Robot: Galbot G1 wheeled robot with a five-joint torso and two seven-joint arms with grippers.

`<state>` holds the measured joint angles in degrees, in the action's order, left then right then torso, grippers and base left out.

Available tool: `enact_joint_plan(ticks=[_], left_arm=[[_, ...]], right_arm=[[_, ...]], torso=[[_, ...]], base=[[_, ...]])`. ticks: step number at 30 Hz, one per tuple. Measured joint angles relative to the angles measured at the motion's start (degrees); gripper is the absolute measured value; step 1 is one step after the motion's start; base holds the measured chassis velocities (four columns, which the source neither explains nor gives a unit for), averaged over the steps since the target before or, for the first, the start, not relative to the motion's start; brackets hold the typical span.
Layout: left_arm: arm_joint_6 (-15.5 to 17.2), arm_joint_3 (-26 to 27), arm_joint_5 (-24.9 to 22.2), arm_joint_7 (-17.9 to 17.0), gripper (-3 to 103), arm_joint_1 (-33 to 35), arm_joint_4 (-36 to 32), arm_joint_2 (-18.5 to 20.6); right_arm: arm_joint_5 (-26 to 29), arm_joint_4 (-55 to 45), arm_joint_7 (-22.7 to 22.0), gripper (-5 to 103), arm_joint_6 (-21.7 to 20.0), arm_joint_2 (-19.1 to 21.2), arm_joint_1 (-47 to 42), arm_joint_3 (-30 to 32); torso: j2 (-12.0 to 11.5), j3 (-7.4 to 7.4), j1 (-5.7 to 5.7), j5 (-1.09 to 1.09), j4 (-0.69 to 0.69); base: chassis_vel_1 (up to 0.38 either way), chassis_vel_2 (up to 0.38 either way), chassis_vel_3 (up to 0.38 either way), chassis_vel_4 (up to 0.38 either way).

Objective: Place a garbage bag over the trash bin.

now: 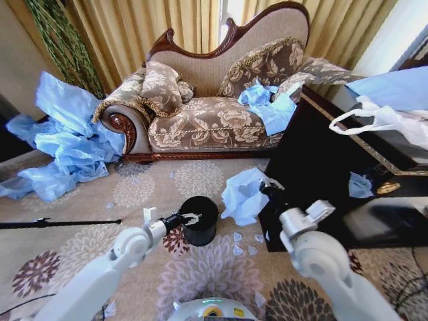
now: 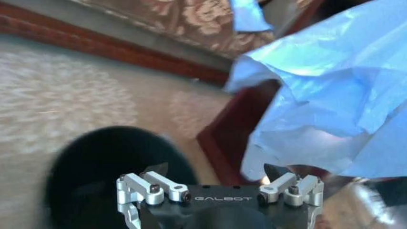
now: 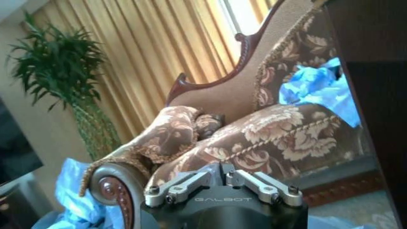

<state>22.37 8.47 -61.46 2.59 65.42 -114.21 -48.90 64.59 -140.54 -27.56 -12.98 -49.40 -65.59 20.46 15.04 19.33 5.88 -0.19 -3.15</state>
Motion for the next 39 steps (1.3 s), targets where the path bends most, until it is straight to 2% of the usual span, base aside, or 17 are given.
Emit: enact_joint_plan(ticks=[1, 2, 4, 6, 10, 14, 18, 24, 25, 27, 28, 30, 32, 36, 38, 39], left_arm=[[-2.37, -1.49, 0.16, 1.9, 100, -0.91, 0.99, -0.52], [-2.37, -1.49, 0.16, 1.9, 100, -0.91, 0.99, -0.52], [-6.77, -5.63, 0.08, 5.2, 100, -4.28, 3.14, -2.0], [-8.79, -8.72, -1.2, 6.59, 100, -8.02, 5.23, -3.54], [-8.94, -12.65, -0.32, 8.5, 100, -13.2, 10.6, -6.56], [-7.88, -15.61, 1.8, 8.28, 100, -16.27, 14.82, -9.5], [-6.85, -16.3, 2.94, 8.1, 100, -16.45, 16.03, -11.19], [-7.48, -17.42, 3.5, 7.94, 100, -16.67, 17.91, -14.42], [-7.62, -17.63, 3.5, 7.98, 103, -16.79, 17.98, -14.68], [-8.86, -18.88, 3.54, 8.0, 96, -17.34, 18.08, -15.4], [-8.86, -18.88, 3.54, 8.0, 96, -17.34, 18.08, -15.4], [-9.21, -19.25, 3.53, 8.0, 89, -17.46, 17.5, -15.28], [-9.25, -19.26, 3.5, 8.02, 89, -17.44, 17.16, -15.02], [-9.25, -18.72, 3.35, 8.99, 74, -16.94, 16.47, -14.05], [-9.25, -18.65, 3.33, 9.22, 74, -16.89, 16.43, -13.96], [-9.24, -18.57, 3.32, 9.53, 70, -16.86, 16.38, -13.85]], right_arm=[[0.8, -0.52, 0.14, 0, -0.12, 0.75, -0.19, 0.69], [0.8, -0.52, 0.14, 0, -0.12, 0.75, -0.19, 0.69], [1.56, -1.34, 0.73, 0, -0.26, 1.84, -1.02, 1.89], [1.83, -2.0, 1.25, 0, -0.28, 2.3, -2.17, 2.57], [1.67, -2.75, 2.07, 0, -0.28, 2.47, -3.99, 3.15], [1.09, -2.94, 2.79, 0, -0.27, 2.48, -5.74, 4.06], [0.78, -2.94, 3.5, 0, -0.25, 2.61, -7.38, 5.75], [0.57, -2.91, 4.86, 0, -0.38, 3.01, -9.54, 7.39], [0.53, -2.91, 4.93, 0, -0.42, 3.05, -9.67, 7.41], [0.23, -2.87, 5.17, 0, -0.77, 3.07, -10.13, 7.4], [0.23, -2.87, 5.17, 0, -0.77, 3.07, -10.13, 7.4], [-0.26, -2.84, 5.43, 0, -1.14, 2.76, -10.61, 6.99], [-0.5, -2.83, 5.55, 0, -1.21, 2.56, -10.79, 6.69], [-1.03, -2.79, 5.57, 0, -1.27, 1.76, -10.71, 5.13], [-1.05, -2.79, 5.54, 0, -1.27, 1.72, -10.58, 4.94], [-1.07, -2.79, 5.46, 0, -1.27, 1.72, -10.37, 4.73]], torso=[[0.0, 0.0, 0.0, 0.0, 0.0], [0.0, 0.0, 0.0, 0.0, 0.0], [0.01, 0.0, 0.0, 0.01, -0.01], [0.01, 0.0, 0.0, 0.01, -0.02], [0.01, 0.0, 0.0, 0.01, -0.02], [0.01, 0.01, 0.0, 0.01, -0.02], [0.01, 0.0, 0.0, 0.01, 0.0], [0.01, 0.0, 0.0, 0.0, -0.01], [0.01, 0.0, 0.0, 0.0, -0.01], [0.01, 0.0, 0.0, 0.0, -0.02], [0.01, 0.0, 0.0, 0.0, -0.02], [0.01, 0.0, 0.0, 0.0, -0.01], [0.01, 0.0, 0.0, 0.0, -0.02], [0.01, 0.0, 0.0, 0.0, -0.01], [0.0, 0.0, 0.0, 0.0, -0.01], [0.01, 0.0, 0.0, -0.01, -0.01]], base=[[0.0, 0.0, 0.0, 0.0], [0.0, 0.0, 0.0, 0.0], [0.0, 0.0, 0.0, 0.0], [0.0, 0.0, 0.0, 0.0], [0.0, 0.0, 0.0, 0.0], [0.0, 0.0, 0.0, 0.0], [0.0, 0.0, 0.0, 0.0], [0.0, 0.0, 0.0, 0.0], [0.0, 0.0, 0.0, 0.0], [0.0, 0.0, 0.0, 0.0], [0.0, 0.0, 0.0, 0.0], [0.0, 0.0, 0.0, 0.0], [0.0, 0.0, 0.0, 0.0], [0.0, 0.0, 0.0, 0.0], [0.0, 0.0, 0.0, 0.0], [0.0, 0.0, 0.0, 0.0]])
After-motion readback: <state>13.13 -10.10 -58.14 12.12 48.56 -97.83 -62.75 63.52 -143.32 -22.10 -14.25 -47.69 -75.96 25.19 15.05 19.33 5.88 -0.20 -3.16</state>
